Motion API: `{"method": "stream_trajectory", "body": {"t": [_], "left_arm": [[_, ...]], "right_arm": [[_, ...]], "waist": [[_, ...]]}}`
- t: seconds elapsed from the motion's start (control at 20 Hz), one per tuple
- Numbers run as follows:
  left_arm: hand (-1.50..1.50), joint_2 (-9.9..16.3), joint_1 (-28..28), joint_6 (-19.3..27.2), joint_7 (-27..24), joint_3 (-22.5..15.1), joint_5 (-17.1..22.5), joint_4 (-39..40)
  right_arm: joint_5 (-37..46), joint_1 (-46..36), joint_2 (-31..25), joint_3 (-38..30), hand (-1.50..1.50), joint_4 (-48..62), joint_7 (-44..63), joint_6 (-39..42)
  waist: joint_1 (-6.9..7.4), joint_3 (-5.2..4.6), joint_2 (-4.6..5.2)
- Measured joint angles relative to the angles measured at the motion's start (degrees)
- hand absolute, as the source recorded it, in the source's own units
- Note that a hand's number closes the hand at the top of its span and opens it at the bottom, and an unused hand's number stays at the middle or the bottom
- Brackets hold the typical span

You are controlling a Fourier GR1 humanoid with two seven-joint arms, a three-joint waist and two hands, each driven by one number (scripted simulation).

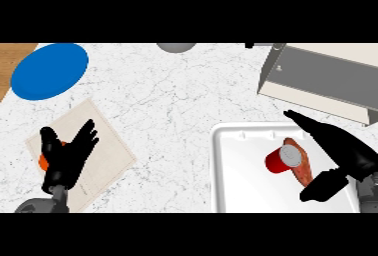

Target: Pick the can from the tray and place it in the tiered shelf

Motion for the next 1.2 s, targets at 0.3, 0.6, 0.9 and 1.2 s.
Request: {"method": "stream_trajectory", "body": {"t": [0.3, 0.6, 0.9, 1.2], "left_arm": [[0.00, -1.14, 0.22, -2.15, -0.65, 2.12, -1.34, 0.51], [0.00, -2.18, -0.04, -3.04, -0.47, 3.71, -2.85, 0.83], [0.00, -2.80, 1.35, -4.28, 1.74, 4.64, -3.83, -2.39], [0.00, -4.41, 0.02, -4.72, 1.97, 6.01, -5.42, -0.74]], "right_arm": [[6.94, 0.43, 4.32, 1.46, -1.50, 2.75, -1.46, -1.37], [13.69, 0.10, 6.62, 1.84, -1.50, 6.88, -4.01, -3.62], [17.93, -0.32, 7.52, -0.14, -1.50, 12.40, -10.73, -6.91], [21.57, -1.20, 10.60, -0.67, -1.50, 18.52, -16.01, -10.73]], "waist": [[0.04, 0.02, 0.00], [0.09, 0.10, -0.05], [0.12, 0.01, 0.01], [0.08, 0.01, 0.03]]}}
